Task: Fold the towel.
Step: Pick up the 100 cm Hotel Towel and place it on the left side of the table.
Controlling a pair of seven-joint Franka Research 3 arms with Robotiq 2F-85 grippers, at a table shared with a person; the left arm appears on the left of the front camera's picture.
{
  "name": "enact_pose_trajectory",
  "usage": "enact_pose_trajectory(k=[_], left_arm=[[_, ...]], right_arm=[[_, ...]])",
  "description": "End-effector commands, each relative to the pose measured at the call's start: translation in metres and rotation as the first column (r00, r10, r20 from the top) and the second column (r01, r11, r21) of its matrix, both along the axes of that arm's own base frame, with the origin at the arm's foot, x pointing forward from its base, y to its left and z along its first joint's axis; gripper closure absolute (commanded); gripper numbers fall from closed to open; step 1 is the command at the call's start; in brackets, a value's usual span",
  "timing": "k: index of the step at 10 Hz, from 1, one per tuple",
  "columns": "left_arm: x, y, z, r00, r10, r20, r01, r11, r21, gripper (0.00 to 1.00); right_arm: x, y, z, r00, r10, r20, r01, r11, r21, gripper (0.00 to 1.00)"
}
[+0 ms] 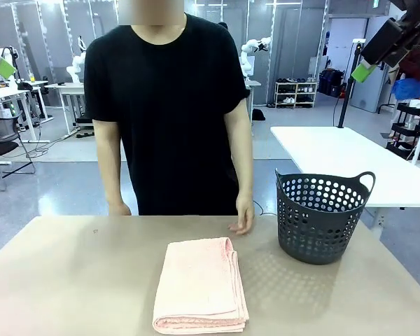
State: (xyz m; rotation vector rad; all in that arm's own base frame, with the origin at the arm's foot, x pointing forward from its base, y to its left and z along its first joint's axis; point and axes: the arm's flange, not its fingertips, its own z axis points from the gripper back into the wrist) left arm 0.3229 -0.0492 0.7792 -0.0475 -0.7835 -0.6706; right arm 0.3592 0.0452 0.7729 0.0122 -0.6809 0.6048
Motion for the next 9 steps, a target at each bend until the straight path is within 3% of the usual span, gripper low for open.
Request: enact_pose_trajectory(k=[1,9], left_arm=[[-0.0013,0.0008,0.0022,1.0,0.005,0.005,-0.005,1.0,-0.001,0.0],[-0.0013,0.0008,0.0022,1.0,0.005,0.005,-0.005,1.0,-0.001,0.0]], right_arm=[[0.0004,-0.0004,-0.0015,1.0,-0.002,-0.001,0.002,1.0,-0.002,0.0],[0.0004,-0.0004,-0.0015,1.0,-0.002,-0.001,0.002,1.0,-0.002,0.0]])
